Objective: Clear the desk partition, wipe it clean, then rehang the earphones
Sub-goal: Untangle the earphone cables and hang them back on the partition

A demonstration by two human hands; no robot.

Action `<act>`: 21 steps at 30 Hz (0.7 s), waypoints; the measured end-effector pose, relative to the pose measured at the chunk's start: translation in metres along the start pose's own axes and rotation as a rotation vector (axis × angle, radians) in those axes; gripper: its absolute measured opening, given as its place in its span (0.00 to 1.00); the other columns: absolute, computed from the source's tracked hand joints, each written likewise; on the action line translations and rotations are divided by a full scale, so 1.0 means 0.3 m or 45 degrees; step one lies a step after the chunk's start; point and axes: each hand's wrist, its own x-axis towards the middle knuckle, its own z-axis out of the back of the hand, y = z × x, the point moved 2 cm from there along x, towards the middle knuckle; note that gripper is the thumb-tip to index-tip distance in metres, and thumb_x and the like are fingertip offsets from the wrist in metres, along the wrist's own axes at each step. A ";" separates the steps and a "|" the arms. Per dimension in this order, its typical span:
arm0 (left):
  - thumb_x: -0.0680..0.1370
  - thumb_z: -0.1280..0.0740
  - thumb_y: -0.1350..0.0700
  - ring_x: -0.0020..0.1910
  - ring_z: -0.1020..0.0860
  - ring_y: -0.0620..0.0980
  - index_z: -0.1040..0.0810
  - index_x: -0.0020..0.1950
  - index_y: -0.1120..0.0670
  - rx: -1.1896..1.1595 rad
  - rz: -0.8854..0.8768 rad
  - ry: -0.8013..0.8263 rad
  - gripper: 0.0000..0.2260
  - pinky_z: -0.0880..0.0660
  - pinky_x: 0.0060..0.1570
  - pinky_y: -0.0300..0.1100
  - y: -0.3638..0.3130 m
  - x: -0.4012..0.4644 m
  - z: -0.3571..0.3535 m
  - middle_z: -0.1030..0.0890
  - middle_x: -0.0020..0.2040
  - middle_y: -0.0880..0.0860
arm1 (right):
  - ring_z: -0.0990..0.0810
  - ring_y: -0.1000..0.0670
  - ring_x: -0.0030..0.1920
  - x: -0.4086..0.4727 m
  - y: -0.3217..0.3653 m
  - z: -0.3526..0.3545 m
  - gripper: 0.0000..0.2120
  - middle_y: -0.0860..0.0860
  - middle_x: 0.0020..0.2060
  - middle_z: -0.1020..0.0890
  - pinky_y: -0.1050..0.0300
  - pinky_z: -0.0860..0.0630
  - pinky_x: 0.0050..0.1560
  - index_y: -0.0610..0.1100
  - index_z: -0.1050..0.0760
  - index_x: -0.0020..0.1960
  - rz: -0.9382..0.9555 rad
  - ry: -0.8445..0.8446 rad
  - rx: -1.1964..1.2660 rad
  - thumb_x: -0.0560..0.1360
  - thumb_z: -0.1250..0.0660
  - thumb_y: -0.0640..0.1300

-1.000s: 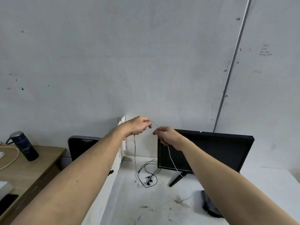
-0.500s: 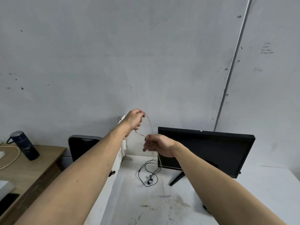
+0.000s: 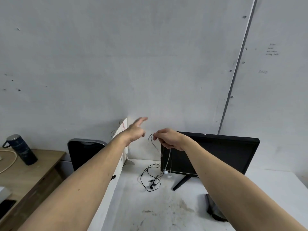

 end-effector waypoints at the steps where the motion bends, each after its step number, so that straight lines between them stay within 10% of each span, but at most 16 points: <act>1: 0.74 0.39 0.66 0.70 0.32 0.49 0.32 0.73 0.49 -0.085 -0.076 0.169 0.28 0.33 0.65 0.43 -0.016 -0.010 -0.022 0.27 0.69 0.50 | 0.38 0.52 0.25 0.002 0.006 -0.003 0.12 0.51 0.28 0.33 0.59 0.44 0.26 0.41 0.24 0.47 -0.007 -0.014 -0.011 0.82 0.40 0.48; 7: 0.82 0.36 0.53 0.37 0.27 0.46 0.18 0.53 0.54 0.102 -0.215 0.332 0.09 0.29 0.41 0.35 -0.010 -0.017 -0.057 0.21 0.38 0.46 | 0.38 0.52 0.25 0.000 0.006 0.002 0.11 0.51 0.28 0.35 0.60 0.41 0.27 0.40 0.25 0.45 -0.061 -0.038 0.051 0.81 0.37 0.46; 13: 0.83 0.42 0.52 0.33 0.35 0.49 0.22 0.44 0.52 0.250 -0.083 0.057 0.13 0.37 0.30 0.39 0.020 0.000 -0.002 0.35 0.33 0.50 | 0.38 0.51 0.27 -0.033 -0.054 0.068 0.11 0.51 0.30 0.37 0.59 0.41 0.30 0.41 0.25 0.47 -0.018 0.041 0.240 0.82 0.38 0.48; 21: 0.77 0.45 0.69 0.52 0.21 0.48 0.21 0.60 0.60 -0.161 -0.045 0.326 0.17 0.28 0.57 0.34 -0.026 -0.060 -0.039 0.18 0.49 0.53 | 0.42 0.52 0.26 -0.033 0.016 0.036 0.11 0.51 0.28 0.38 0.60 0.47 0.26 0.41 0.25 0.46 0.046 0.099 0.141 0.83 0.39 0.45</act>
